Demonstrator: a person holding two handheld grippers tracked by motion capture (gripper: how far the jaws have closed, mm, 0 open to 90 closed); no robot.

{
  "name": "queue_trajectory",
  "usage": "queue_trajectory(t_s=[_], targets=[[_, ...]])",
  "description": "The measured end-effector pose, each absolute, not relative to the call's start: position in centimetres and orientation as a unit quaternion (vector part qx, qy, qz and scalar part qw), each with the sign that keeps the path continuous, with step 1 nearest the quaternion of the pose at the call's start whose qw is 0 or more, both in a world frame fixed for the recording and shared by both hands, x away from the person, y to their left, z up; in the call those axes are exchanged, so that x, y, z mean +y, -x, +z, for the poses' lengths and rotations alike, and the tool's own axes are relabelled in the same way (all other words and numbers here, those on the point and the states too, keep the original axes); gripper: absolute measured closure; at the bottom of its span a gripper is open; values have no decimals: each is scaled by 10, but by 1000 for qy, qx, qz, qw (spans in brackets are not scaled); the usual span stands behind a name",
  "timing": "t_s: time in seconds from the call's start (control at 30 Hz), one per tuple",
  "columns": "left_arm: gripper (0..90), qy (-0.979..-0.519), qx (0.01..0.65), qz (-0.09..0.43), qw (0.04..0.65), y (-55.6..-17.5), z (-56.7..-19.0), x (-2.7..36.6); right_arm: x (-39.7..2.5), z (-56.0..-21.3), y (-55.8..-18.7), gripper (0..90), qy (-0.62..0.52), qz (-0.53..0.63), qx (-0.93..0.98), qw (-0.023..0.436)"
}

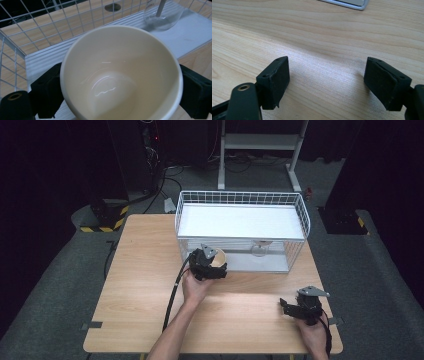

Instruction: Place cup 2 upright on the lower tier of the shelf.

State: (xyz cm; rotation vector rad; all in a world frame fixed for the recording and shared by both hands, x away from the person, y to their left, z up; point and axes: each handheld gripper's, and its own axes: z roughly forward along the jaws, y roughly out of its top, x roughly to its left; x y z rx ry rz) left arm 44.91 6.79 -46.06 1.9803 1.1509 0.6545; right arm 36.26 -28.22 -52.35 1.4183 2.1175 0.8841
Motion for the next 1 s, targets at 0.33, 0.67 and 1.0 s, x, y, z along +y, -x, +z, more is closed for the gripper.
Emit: queue_trajectory(t_s=[0.33, 0.67, 1.0], targets=[[99, -753, 467, 245, 394, -459, -466, 74, -282, -524, -363, 205, -513, 320, 765, 220], [97, -751, 464, 263, 389, -465, -469, 71, -282, -524, -363, 205, -513, 320, 765, 220], [94, -744, 465, 273, 395, -468, -472, 69, -282, -523, -363, 205, -514, 320, 765, 220]])
